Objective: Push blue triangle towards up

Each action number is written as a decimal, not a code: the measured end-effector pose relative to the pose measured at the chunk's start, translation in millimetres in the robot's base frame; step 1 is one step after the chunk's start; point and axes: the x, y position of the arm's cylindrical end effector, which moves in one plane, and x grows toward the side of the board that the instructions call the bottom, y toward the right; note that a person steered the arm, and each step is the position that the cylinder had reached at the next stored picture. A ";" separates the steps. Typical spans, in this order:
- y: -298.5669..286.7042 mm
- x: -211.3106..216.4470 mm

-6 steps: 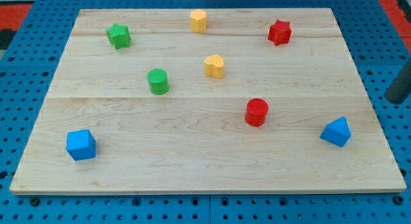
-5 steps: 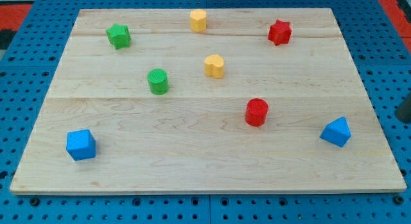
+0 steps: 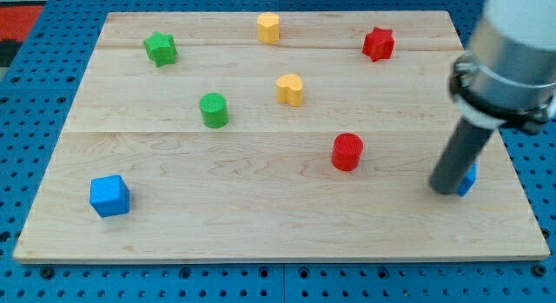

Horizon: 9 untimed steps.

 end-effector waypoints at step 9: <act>23.2 -11.7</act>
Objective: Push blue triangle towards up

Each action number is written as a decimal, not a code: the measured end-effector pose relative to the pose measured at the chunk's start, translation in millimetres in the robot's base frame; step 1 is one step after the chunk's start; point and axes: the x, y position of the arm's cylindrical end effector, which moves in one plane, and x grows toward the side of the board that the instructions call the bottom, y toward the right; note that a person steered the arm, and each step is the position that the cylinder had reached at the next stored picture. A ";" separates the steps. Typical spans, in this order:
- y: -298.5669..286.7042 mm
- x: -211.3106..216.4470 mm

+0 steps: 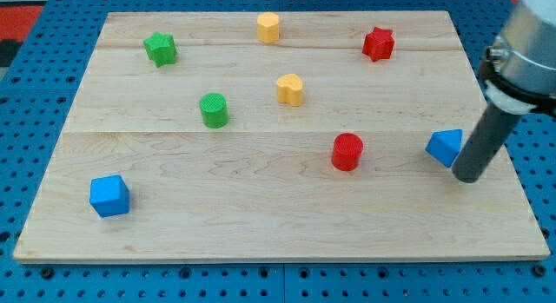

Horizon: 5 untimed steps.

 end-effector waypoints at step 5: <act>-92.0 -88.6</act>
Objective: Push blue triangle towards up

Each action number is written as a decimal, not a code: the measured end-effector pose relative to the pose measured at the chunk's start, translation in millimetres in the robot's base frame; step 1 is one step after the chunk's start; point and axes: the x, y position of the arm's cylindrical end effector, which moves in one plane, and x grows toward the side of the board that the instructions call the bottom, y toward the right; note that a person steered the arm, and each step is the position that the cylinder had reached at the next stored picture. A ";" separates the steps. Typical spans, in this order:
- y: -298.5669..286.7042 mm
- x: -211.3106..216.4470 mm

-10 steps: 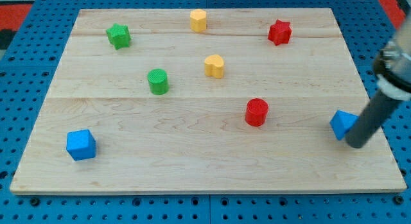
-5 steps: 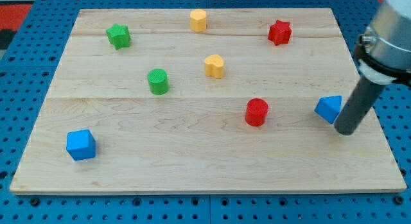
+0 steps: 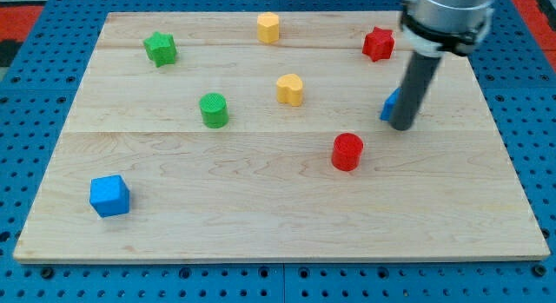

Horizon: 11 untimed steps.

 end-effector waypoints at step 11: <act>75.9 -42.3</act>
